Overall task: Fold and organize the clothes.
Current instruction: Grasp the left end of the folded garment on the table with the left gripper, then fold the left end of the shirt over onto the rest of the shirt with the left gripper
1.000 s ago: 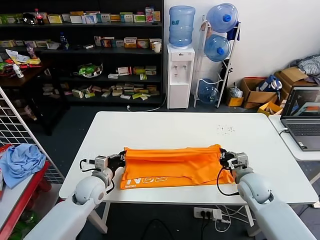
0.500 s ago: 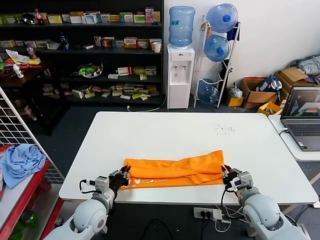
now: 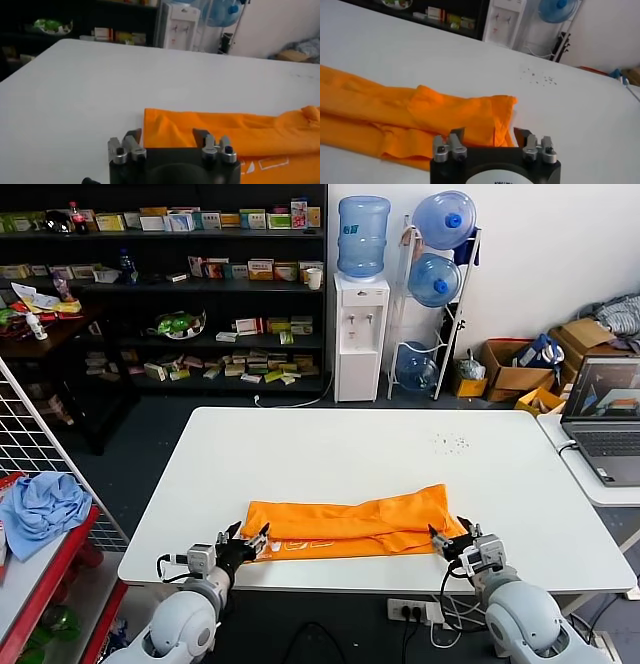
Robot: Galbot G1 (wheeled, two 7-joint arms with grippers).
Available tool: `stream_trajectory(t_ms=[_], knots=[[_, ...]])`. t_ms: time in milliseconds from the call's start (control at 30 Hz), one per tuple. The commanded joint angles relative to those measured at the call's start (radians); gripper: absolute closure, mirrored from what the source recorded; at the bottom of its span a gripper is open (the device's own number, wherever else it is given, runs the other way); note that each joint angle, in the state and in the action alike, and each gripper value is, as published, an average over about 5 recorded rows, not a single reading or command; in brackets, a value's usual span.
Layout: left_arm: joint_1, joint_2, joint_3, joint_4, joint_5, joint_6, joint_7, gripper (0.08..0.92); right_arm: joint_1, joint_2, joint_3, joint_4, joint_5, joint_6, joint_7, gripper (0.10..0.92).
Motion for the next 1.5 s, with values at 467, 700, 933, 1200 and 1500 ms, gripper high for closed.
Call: stream_trajectory(t_ms=[467, 700, 933, 1200, 1500], knots=[[-0.015, -0.05, 0.004, 0.059, -0.07, 0.008, -0.02, 0.407, -0.035, 0.004, -0.002, 0.037, -0.024, -0.007, 0.001, 0.203], [-0.015, -0.045, 0.005, 0.054, -0.074, 0.008, -0.015, 0.606, -0.043, 0.002, 0.0, 0.046, -0.017, -0.012, 0.002, 0.203], [-0.036, -0.034, 0.0, 0.054, -0.091, 0.007, -0.015, 0.811, -0.044, 0.023, 0.001, 0.057, -0.002, 0.0, 0.01, 0.203], [-0.066, 0.091, -0.074, 0.105, -0.104, 0.004, -0.001, 0.873, -0.068, 0.042, 0.017, 0.095, -0.035, 0.087, 0.018, 0.203], [-0.096, 0.31, -0.187, 0.21, -0.098, 0.024, 0.018, 0.873, -0.08, 0.056, 0.028, 0.117, -0.085, 0.141, 0.021, 0.203]])
